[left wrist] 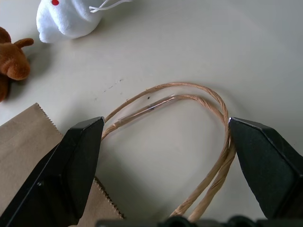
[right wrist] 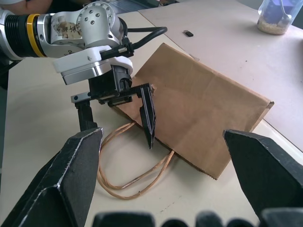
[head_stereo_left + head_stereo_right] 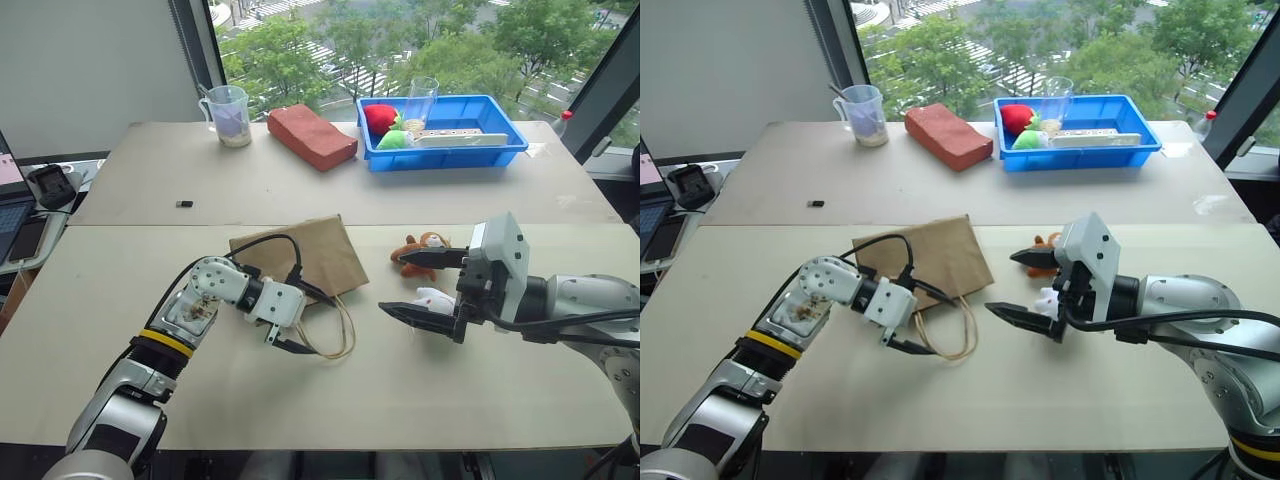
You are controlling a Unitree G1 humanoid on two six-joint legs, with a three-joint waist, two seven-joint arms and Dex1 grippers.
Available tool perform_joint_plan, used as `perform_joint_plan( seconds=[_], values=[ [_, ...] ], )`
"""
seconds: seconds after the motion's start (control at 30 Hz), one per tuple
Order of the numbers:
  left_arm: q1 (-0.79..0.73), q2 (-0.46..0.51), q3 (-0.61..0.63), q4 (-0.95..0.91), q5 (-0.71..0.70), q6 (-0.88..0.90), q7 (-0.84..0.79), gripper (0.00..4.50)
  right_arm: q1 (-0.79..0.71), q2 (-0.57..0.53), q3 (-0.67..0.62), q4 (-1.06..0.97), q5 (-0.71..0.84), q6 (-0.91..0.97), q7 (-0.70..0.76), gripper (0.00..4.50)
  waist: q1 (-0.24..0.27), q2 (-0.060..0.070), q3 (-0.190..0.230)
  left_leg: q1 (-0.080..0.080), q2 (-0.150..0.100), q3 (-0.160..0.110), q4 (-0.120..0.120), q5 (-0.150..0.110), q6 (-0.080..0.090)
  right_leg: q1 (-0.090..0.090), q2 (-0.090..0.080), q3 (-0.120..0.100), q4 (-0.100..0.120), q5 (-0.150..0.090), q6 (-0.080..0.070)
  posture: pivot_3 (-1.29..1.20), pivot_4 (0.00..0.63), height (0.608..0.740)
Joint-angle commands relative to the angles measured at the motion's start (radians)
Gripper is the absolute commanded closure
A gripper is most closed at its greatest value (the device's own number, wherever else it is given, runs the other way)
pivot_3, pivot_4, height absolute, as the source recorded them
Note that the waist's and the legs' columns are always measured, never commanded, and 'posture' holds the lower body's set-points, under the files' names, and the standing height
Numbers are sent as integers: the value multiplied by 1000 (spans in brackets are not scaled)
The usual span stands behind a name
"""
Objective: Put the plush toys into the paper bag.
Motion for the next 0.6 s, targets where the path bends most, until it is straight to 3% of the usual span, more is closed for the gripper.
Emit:
perform_joint_plan(
  seconds=[0.03, 0.27, 0.47, 0.6],
  values=[
    [-16, -5, -3, -3, -12, -24, -20, 25, 2, -9, -17, -30, 18, 10, -11, 0, 0, 0, 0, 0, 0, 0, 0, 0, 0, 0, 0, 0, 0, 0, 0, 0, 150, 740],
    [-12, 13, 6, -60, -91, 17, -113, 25, 5, -8, -21, -37, 20, 17, -14, 0, -1, 0, 0, 0, 0, 0, 0, 0, 0, 0, 0, 0, 0, 0, 0, 0, 150, 740],
    [8, 1, -34, -105, -60, 65, -108, 25, -2, -17, -20, -47, 53, 40, -6, 0, 0, 0, 0, 0, 0, 0, 1, 0, 0, 0, 0, 0, 0, 0, 0, 0, 150, 740],
    [15, -8, -71, -97, -6, 38, -90, 25, 36, -111, 0, -91, 74, 81, 70, 0, 1, 0, 0, 0, 0, 0, 1, 0, 0, 0, 0, 0, 0, 0, 0, 0, 150, 740]
  ],
)
